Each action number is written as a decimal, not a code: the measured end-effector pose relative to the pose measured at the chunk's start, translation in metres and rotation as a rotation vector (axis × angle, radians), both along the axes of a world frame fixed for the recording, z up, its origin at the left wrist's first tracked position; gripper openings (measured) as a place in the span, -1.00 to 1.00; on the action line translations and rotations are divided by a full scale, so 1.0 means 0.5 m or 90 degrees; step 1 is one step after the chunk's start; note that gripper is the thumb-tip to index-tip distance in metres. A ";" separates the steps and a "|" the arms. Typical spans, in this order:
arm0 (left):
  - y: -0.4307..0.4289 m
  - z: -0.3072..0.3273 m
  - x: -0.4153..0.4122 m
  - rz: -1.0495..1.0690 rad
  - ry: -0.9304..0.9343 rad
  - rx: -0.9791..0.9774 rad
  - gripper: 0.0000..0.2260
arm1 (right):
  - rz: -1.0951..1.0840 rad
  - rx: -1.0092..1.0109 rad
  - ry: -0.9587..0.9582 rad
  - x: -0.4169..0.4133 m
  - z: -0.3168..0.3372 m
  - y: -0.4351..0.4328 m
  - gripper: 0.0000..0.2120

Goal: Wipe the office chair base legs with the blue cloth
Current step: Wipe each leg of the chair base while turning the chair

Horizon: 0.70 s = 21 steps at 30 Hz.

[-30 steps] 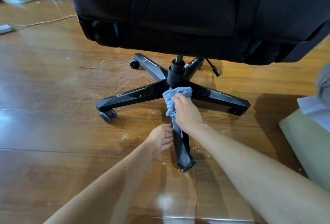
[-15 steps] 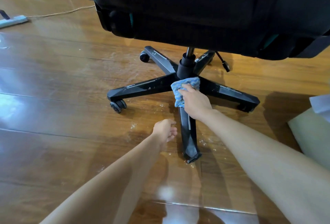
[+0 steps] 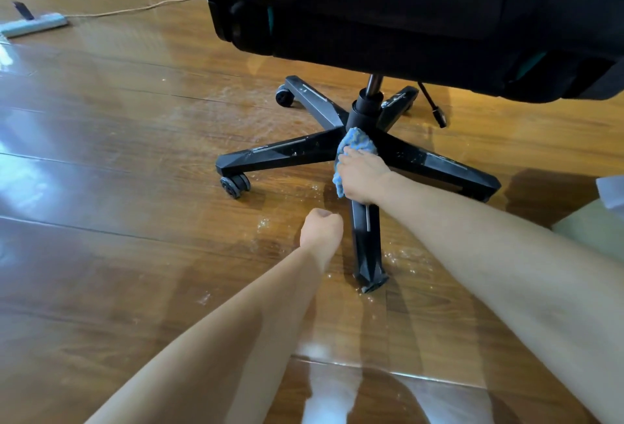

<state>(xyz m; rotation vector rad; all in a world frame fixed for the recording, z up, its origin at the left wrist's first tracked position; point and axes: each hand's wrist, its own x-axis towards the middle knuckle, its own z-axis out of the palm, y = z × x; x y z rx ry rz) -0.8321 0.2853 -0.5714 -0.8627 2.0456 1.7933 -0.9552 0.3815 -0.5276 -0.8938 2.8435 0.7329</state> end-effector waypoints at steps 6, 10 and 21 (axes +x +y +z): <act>-0.036 -0.009 -0.001 0.031 0.002 0.023 -0.72 | 0.112 0.005 -0.044 0.115 -0.019 0.049 -0.74; -0.036 -0.009 0.000 0.049 0.002 0.000 -0.70 | 0.214 0.032 -0.068 0.130 -0.009 0.065 -0.80; -0.005 -0.012 -0.006 0.072 0.044 0.003 -0.59 | 0.206 -0.071 -0.082 0.161 -0.009 0.095 -0.63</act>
